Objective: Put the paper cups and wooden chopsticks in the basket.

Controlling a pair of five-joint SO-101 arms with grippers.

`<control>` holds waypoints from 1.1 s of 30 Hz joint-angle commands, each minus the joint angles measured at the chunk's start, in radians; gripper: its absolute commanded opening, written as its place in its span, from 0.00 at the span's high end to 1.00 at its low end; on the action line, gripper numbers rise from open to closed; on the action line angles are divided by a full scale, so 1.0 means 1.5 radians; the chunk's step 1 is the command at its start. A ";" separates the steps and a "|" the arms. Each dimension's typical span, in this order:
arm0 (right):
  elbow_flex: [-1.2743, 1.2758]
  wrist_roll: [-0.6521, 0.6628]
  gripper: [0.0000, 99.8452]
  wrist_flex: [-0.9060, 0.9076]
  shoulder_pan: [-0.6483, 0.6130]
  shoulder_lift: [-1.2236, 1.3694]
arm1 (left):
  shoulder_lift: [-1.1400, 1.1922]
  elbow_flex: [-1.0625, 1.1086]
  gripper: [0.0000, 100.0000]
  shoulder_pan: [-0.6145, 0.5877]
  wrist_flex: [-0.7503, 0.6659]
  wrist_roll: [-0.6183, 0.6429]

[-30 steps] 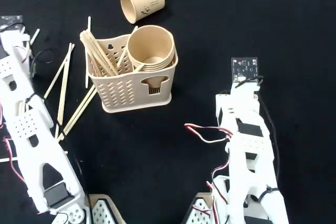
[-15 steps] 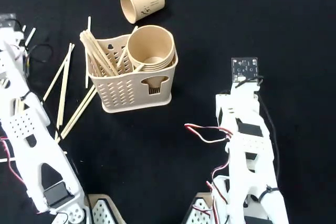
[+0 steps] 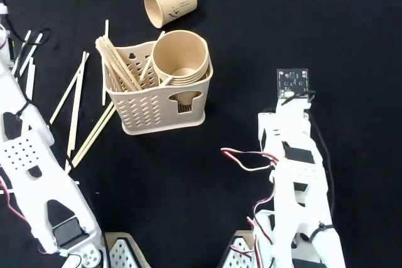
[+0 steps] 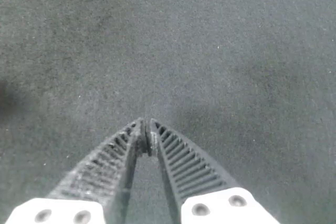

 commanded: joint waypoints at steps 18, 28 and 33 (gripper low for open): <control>-0.005 0.005 0.99 -0.013 -0.006 -0.021 | -0.526 0.623 0.97 0.035 -0.061 0.144; -0.004 0.005 0.99 -0.013 -0.006 -0.021 | -0.923 1.100 0.97 0.064 -0.318 0.148; -0.004 0.005 0.99 -0.013 -0.006 -0.021 | -1.112 1.296 0.97 0.102 -0.462 0.149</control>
